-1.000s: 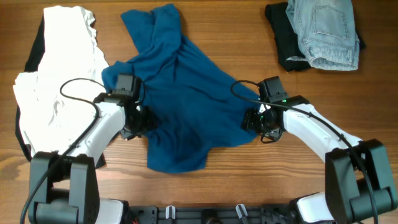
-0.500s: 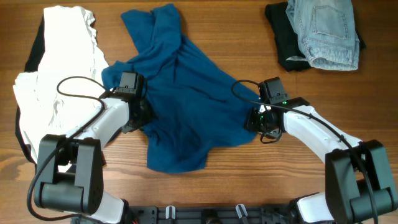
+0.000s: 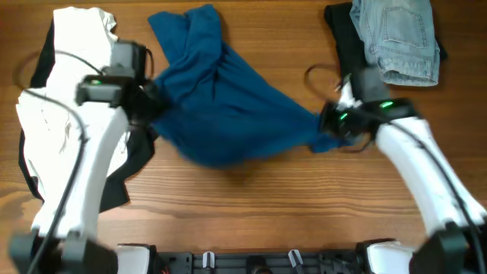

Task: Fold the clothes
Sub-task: 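Lift the blue shirt with both grippers and shake it out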

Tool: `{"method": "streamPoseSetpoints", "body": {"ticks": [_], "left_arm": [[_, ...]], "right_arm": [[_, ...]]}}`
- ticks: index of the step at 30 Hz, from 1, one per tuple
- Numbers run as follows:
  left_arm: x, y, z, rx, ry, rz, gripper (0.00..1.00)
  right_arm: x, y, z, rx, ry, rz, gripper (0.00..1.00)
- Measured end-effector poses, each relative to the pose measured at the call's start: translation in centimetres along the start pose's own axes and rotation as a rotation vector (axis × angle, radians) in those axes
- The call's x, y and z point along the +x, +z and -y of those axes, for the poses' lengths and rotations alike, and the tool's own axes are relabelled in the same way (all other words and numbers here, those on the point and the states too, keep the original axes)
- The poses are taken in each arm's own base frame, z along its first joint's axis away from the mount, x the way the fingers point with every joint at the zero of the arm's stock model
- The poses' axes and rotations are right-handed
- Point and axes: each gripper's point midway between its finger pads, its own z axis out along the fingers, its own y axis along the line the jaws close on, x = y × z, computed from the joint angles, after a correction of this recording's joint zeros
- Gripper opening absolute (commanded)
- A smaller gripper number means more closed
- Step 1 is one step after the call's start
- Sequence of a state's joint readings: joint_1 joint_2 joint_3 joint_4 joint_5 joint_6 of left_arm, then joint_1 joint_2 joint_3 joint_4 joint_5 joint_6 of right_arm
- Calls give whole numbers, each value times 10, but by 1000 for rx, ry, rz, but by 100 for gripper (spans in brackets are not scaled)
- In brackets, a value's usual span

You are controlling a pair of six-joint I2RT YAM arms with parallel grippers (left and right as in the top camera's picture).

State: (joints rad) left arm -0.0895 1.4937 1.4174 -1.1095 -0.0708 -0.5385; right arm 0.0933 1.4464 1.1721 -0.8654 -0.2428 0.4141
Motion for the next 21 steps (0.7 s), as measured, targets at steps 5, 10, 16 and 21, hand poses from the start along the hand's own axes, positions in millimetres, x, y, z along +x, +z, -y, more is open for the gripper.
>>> {"method": "streamPoseSetpoints", "body": {"ticks": [5, 10, 16, 21], "left_arm": [[-48, -165, 25, 273, 23, 371, 4], [-46, -272, 22, 456, 30, 596, 4], [-21, -393, -4, 639, 21, 869, 4], [-1, -451, -32, 696, -7, 1030, 4]], "right_arm": [[-85, -169, -25, -129, -72, 325, 4], [-99, -288, -42, -209, -142, 567, 4], [-79, -377, -68, -246, -256, 778, 4], [-70, -404, -81, -256, -326, 853, 4]]}}
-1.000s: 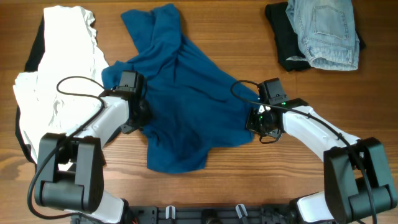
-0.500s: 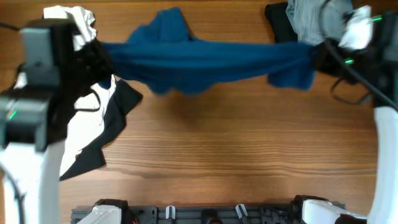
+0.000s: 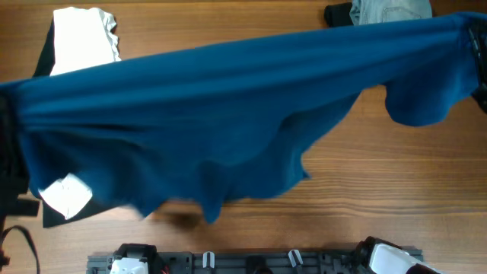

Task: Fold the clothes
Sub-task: 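Lift the blue shirt with both grippers and shake it out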

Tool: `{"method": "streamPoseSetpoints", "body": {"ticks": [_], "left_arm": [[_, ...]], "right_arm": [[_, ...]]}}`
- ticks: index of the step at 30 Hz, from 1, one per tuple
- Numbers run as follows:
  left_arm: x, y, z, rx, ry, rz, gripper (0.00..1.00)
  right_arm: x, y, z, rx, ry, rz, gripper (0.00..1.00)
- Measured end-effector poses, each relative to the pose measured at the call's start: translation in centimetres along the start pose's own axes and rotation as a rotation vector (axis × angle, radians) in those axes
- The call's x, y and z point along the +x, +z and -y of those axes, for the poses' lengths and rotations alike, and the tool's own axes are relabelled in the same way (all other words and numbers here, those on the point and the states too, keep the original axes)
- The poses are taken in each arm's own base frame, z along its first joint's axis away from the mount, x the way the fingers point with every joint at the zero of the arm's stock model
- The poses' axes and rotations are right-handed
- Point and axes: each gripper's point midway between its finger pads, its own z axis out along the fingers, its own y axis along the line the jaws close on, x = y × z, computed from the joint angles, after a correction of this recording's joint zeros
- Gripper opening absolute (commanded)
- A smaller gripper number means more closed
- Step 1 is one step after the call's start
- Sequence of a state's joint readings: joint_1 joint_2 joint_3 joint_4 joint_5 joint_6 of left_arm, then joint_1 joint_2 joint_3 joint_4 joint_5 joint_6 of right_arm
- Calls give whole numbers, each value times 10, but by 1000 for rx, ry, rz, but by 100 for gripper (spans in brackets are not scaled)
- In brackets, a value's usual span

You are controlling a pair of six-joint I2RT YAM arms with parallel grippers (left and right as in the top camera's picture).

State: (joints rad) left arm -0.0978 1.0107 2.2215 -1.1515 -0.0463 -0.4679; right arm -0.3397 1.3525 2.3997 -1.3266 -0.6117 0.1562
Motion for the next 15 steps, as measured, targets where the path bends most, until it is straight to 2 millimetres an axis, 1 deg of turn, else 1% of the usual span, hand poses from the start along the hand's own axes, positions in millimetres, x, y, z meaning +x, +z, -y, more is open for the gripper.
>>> {"method": "streamPoseSetpoints", "body": {"ticks": [2, 4, 5, 7, 8, 9, 11, 12, 13, 15], "left_arm": [[-3, -2, -2, -13, 10, 14, 4], [-1, 6, -5, -34, 16, 3, 4], [3, 15, -7, -46, 19, -14, 4], [11, 36, -13, -81, 25, -55, 4], [15, 48, -20, -120, 31, -70, 4], [20, 63, -30, -172, 37, -90, 4], [32, 87, -40, -223, 46, -132, 4], [43, 107, -48, -260, 54, -174, 4], [48, 117, -52, -275, 59, -193, 4], [72, 153, -67, -330, 75, -271, 4]], "right_arm": [[-2, -1, -3, -13, -9, 8, 4], [-2, 6, 0, -20, -5, -3, 5], [-2, 11, 4, -23, -1, -14, 4], [-1, 32, 19, -18, 9, -48, 4], [0, 45, 33, 5, 24, -66, 4], [4, 62, 51, 28, 46, -98, 4], [16, 91, 74, 46, 73, -160, 4], [26, 110, 89, 53, 92, -206, 4], [31, 119, 94, 55, 98, -228, 4], [42, 137, 103, 56, 102, -270, 4]]}}
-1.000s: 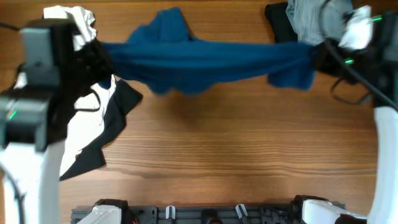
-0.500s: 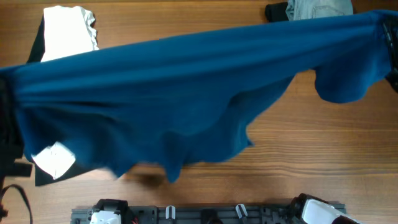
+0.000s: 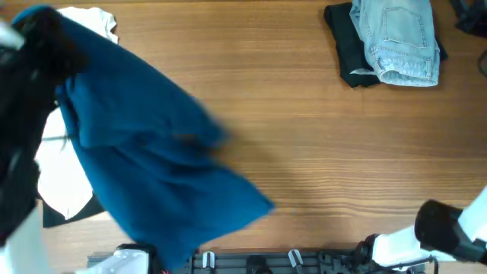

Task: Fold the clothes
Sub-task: 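Lift the blue shirt with both grippers and shake it out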

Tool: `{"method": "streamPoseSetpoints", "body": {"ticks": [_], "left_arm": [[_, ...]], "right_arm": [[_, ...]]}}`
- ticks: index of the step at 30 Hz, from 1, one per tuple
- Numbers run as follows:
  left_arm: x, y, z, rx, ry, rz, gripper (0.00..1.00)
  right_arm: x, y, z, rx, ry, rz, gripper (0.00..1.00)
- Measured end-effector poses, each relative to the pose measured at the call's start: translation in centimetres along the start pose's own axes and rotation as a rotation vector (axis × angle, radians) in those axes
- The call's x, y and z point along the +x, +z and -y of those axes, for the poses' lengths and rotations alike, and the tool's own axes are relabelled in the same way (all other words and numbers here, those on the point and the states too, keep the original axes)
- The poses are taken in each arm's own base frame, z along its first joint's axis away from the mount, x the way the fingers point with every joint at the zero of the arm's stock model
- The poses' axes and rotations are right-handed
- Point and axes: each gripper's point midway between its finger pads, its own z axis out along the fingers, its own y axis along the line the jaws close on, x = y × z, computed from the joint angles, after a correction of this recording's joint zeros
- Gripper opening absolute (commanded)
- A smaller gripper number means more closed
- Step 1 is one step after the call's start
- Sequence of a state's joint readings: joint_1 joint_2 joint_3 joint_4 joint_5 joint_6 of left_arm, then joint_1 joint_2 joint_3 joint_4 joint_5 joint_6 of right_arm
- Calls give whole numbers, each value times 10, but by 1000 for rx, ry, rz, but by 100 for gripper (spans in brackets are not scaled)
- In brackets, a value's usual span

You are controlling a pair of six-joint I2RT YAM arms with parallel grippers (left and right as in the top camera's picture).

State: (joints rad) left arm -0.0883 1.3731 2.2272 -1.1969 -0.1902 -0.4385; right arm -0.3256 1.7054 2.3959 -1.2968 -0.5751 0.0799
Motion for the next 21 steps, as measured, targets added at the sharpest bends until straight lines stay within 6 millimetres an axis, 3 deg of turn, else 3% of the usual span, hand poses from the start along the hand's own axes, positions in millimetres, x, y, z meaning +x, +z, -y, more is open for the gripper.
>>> {"method": "streamPoseSetpoints", "body": {"ticks": [4, 6, 11, 15, 21], "left_arm": [[26, 58, -2, -67, 27, -117, 4], [38, 75, -3, -82, 40, -162, 4], [54, 90, 25, -21, 73, -195, 4], [37, 88, 69, 114, 64, -97, 4], [-9, 84, 102, 239, -4, 93, 4]], "right_arm": [[5, 16, -6, -21, -31, -34, 4], [8, 21, -13, -39, -45, -46, 4], [25, 44, -26, -80, -44, -127, 4], [57, 71, -26, -102, -24, -264, 18], [98, 103, -45, -169, -73, -396, 40]]}}
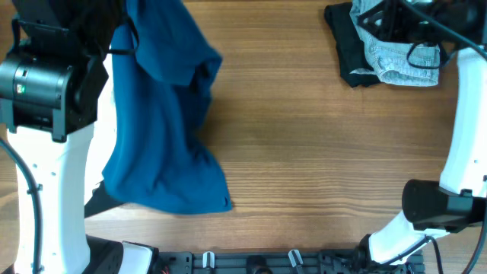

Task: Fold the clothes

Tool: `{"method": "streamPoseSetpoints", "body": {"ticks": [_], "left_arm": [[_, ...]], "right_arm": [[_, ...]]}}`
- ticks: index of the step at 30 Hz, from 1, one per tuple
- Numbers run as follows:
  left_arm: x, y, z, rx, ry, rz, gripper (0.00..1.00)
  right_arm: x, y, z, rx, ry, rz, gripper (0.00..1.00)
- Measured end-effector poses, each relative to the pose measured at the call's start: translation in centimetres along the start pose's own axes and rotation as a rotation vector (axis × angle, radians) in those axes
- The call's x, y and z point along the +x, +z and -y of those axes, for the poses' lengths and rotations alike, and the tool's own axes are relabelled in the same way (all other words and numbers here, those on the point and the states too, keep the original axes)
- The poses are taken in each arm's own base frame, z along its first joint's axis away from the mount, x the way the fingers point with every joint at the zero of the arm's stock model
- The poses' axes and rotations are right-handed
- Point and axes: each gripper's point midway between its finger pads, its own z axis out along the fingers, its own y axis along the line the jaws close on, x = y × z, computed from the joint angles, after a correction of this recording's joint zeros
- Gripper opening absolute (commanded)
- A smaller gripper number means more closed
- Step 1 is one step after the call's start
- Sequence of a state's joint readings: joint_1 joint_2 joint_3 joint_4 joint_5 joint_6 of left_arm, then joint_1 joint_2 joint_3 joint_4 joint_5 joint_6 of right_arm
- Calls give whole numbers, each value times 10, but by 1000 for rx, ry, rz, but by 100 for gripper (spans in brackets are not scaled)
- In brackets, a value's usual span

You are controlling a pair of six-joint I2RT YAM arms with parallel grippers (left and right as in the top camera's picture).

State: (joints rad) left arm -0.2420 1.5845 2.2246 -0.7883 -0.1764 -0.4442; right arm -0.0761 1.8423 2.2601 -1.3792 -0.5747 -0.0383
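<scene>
A blue garment (163,144) hangs in a long drape at the left, from the top edge down to the table near the front. Its upper end is bunched at my left gripper (122,19), which is raised close to the camera. The fingers are hidden in the cloth. My right gripper (384,19) is at the far right back, above the folded light jeans (403,65). Its fingers are too dark to make out.
A black garment (348,65) lies folded under the jeans at the back right. A corner of another black cloth (99,202) shows under the blue garment at the front left. The raised left arm (46,84) hides the left side of the wooden table (319,152).
The blue garment has shifted from a slanting spread over the front left to a narrower drape hanging further back. My right arm, then low at the front right, now reaches to the jeans.
Both grippers held the blue garment bunched on the table's middle. Then it was stretched wide in the air between them. Then the right end was free and the cloth hung from the left gripper alone. Now it still hangs there, with the right gripper over the jeans.
</scene>
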Motion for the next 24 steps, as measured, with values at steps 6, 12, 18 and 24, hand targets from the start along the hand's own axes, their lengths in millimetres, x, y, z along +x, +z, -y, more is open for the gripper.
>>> {"method": "streamPoseSetpoints", "body": {"ticks": [6, 12, 18, 24], "left_arm": [[3, 49, -6, -48, -13, 60, 4], [20, 83, -19, -112, -8, 58, 4], [18, 83, -20, -123, -9, 69, 4], [28, 83, -26, -146, 2, 28, 4]], "right_arm": [[24, 62, -46, -119, -114, -95, 50], [73, 143, -95, -233, -199, -186, 63], [173, 220, -130, -293, -262, -319, 69], [258, 243, -119, -170, -320, -471, 70]]}}
